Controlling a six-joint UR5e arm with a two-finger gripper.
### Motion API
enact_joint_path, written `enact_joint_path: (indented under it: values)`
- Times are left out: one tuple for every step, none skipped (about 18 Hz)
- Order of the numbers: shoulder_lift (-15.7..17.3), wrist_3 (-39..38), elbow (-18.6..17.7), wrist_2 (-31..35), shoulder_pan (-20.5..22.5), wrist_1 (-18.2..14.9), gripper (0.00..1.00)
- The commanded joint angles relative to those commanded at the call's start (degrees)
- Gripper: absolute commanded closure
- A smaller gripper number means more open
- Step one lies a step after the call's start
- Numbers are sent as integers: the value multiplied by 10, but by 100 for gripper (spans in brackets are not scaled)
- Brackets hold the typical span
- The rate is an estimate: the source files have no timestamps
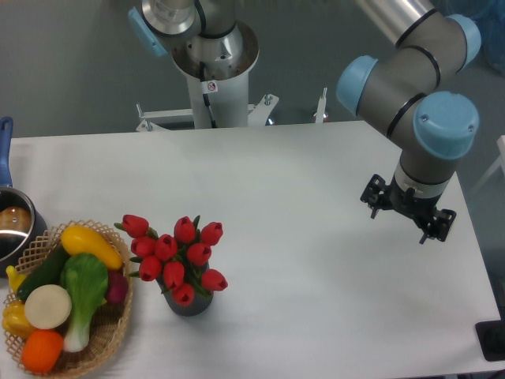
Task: Pick up the flowers from the vase
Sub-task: 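Raise the open gripper away from its start pose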
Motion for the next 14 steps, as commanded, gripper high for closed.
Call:
enact_joint_path:
  values:
    - [3, -1, 0, 2, 2, -2, 0]
    - [4, -1, -4, 2, 3, -2, 0]
    - [7, 0, -11, 0, 4, -1, 0]
    - [15, 0, -13, -3, 4, -1, 0]
    - [18, 0, -16, -6, 4, -1, 0]
    - [19, 0, -17, -8, 1, 1, 0]
    - [18, 0, -18, -9, -3, 1, 0]
    - [19, -1, -22, -9, -7, 1, 0]
    - [22, -1, -28, -11, -14, 2, 0]
    - [32, -4, -39, -13, -17, 2, 0]
    - [46, -5, -57, -13, -18, 3, 0]
    - [60, -9, -78, -13, -18, 10, 0]
    - [73, -20, -97, -18, -18, 24, 0]
    - [85, -43, -118, -25, -19, 34, 0]
